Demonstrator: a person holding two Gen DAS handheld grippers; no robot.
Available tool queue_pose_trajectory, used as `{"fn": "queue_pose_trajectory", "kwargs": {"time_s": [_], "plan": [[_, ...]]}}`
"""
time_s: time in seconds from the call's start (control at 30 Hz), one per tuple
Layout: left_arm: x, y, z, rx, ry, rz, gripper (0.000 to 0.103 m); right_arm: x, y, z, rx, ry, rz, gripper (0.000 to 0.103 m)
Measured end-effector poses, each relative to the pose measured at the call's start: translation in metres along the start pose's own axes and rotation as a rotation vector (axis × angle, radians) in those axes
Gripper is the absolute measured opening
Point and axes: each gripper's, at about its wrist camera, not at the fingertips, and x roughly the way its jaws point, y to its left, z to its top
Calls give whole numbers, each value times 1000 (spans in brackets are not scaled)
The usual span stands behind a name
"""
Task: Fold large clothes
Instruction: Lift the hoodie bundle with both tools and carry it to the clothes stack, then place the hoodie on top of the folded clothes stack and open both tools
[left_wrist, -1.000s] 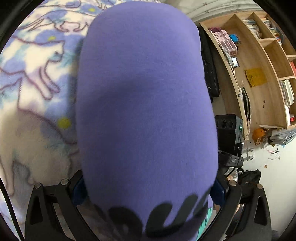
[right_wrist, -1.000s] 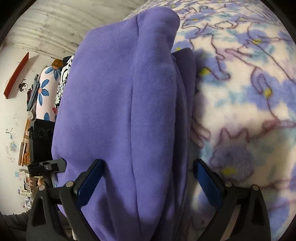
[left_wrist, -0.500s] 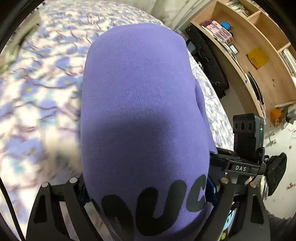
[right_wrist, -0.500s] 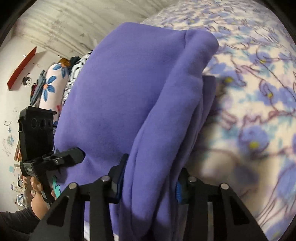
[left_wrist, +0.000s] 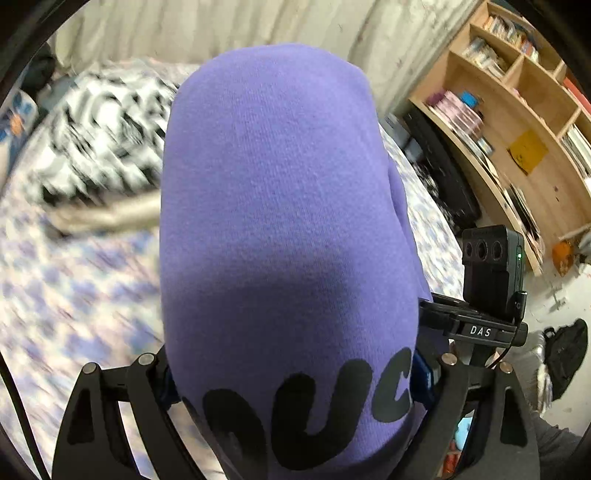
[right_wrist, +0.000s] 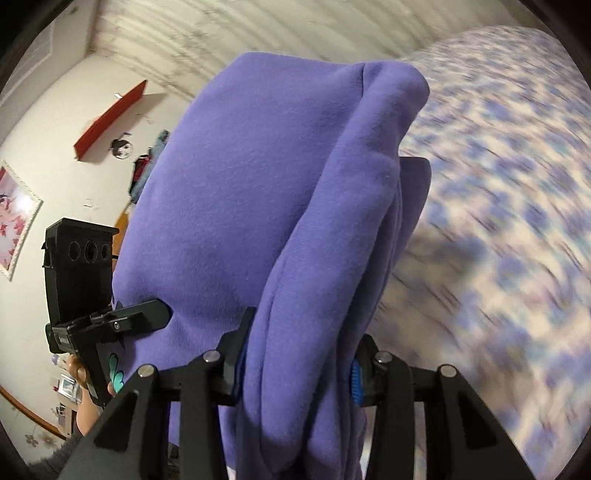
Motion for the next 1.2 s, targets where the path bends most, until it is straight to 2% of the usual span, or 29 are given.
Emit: {"fn": "queue_pose_trajectory", "kwargs": {"time_s": [0.1, 0.27, 0.4, 0.5, 0.57, 0.6, 0.67, 0.73, 0.8, 0.83, 0.87, 0.9, 1.03, 1.2], "plan": [[-22, 43, 52, 16, -22, 29, 91, 44, 22, 53, -18, -23, 26, 41], [-34, 121, 139, 61, -95, 46, 92, 116, 37, 138, -34, -93, 51, 41], [-11, 186, 207, 88, -108, 45, 92, 183, 28, 198, -43, -128, 61, 41], [31, 233, 243, 82, -82, 49, 93, 239, 2, 225, -11, -118, 50, 41], [66, 272, 246, 65, -55, 68, 96, 280, -21, 234, 8, -71, 15, 41], [89, 297, 246, 16, -26, 111, 100, 300, -32, 233, 11, -40, -17, 41], [107, 326, 235, -46, -66, 77, 103, 319, -46, 229, 3, -45, -30, 45], [103, 326, 227, -12, -120, 56, 103, 320, -45, 229, -9, -57, -28, 48], [97, 320, 224, 21, -127, 78, 103, 316, -29, 228, -83, -45, -86, 53], [93, 317, 223, 29, -127, 103, 103, 315, -22, 229, -125, -37, -129, 59], [87, 313, 223, 39, -136, 138, 103, 310, -13, 228, -167, -35, -176, 66], [82, 309, 221, 45, -144, 170, 103, 303, -7, 226, -195, -37, -203, 68], [49, 289, 213, 66, -204, 321, 103, 273, 8, 214, -231, -58, -257, 68], [21, 259, 177, 98, -233, 493, 100, 234, 13, 193, -210, -71, -290, 68]]}}
